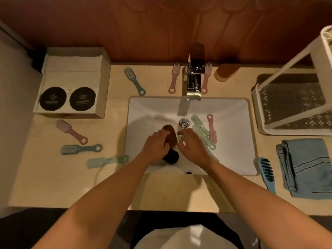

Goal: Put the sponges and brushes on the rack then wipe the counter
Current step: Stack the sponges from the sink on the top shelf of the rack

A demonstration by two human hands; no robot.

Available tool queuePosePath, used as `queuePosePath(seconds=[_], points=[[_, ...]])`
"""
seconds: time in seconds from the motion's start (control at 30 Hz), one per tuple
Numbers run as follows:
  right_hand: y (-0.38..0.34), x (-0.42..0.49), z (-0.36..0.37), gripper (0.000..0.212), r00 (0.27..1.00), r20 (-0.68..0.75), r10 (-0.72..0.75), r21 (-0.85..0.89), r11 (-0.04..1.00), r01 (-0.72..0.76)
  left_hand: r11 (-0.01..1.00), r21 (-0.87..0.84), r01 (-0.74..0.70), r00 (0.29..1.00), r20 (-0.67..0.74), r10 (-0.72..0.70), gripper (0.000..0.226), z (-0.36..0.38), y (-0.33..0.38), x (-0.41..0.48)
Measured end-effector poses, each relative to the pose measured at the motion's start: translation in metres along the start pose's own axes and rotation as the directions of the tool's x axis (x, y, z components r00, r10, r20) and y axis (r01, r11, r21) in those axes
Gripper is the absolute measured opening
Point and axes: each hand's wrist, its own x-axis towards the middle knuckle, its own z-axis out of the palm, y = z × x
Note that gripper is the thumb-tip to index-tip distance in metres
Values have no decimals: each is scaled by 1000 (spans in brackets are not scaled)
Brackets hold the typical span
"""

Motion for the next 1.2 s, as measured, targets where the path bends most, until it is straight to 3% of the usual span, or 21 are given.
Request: queuePosePath(seconds=[0.2, 0.43, 0.67, 0.77, 0.83, 0.93, 1.0, 1.1, 1.2], points=[[-2, 11, 38, 26, 988, 126, 89, 23, 995, -93, 972, 117, -205, 977, 82, 196, 55, 2, -29, 25], [12, 8, 76, 43, 941, 259, 217, -107, 975, -195, 803, 409, -433, 883, 370, 288, 74, 8, -32, 56], [14, 10, 93, 66, 934, 184, 305, -205, 942, -267, 668, 557, -493, 865, 396, 308, 67, 10, -24, 68], [9, 13, 98, 68, 936, 137, 323, -304, 913, -271, 632, 620, -465, 881, 394, 262, 60, 6, -22, 73], [7, 14, 101, 66, 929, 163, 333, -272, 920, -282, 624, 649, -435, 896, 381, 228, 58, 2, -22, 76], [8, 18, 100, 62, 905, 229, 359, -94, 933, -347, 684, 612, -398, 909, 364, 203, 70, -2, -25, 77], [7, 20, 96, 54, 900, 227, 372, -6, 925, -380, 763, 537, -359, 919, 344, 191, 66, -1, -28, 75], [6, 19, 88, 39, 905, 225, 362, 37, 925, -379, 873, 387, -298, 931, 321, 175, 48, 0, -30, 70], [5, 9, 79, 36, 897, 272, 348, 166, 901, -401, 976, 153, -153, 959, 262, 109, 56, -4, -28, 64]])
